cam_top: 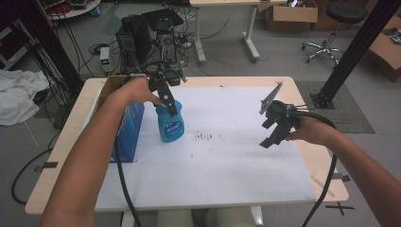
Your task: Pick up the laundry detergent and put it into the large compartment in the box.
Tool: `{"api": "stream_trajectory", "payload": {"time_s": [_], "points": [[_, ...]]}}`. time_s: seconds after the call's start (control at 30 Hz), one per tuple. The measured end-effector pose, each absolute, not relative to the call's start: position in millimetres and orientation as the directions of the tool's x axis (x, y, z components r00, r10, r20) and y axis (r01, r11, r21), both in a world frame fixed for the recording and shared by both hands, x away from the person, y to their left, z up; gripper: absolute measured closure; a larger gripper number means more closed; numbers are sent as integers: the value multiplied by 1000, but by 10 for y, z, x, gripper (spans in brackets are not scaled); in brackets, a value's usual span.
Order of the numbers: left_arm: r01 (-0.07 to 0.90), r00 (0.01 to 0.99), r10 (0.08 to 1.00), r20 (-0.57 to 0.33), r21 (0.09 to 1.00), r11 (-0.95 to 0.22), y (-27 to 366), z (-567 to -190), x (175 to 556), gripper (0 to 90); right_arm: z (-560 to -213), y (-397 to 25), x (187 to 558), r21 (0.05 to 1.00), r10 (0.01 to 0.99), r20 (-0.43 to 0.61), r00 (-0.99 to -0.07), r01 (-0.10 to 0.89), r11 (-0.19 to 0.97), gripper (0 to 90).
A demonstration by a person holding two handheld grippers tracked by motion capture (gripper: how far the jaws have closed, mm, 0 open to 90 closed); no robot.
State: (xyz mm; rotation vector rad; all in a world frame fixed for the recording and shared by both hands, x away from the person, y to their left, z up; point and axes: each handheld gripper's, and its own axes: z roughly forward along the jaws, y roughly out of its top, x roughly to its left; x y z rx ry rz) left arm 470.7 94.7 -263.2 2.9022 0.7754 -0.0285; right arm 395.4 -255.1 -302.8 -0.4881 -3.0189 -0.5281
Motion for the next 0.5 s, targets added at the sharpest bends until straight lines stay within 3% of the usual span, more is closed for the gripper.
{"api": "stream_trajectory", "payload": {"time_s": [0.5], "points": [[527,850,525,-43,91,-845,928,-2795,4716,192,-3048,-2566,3951,329,301,92,-949,314,891,170]]}}
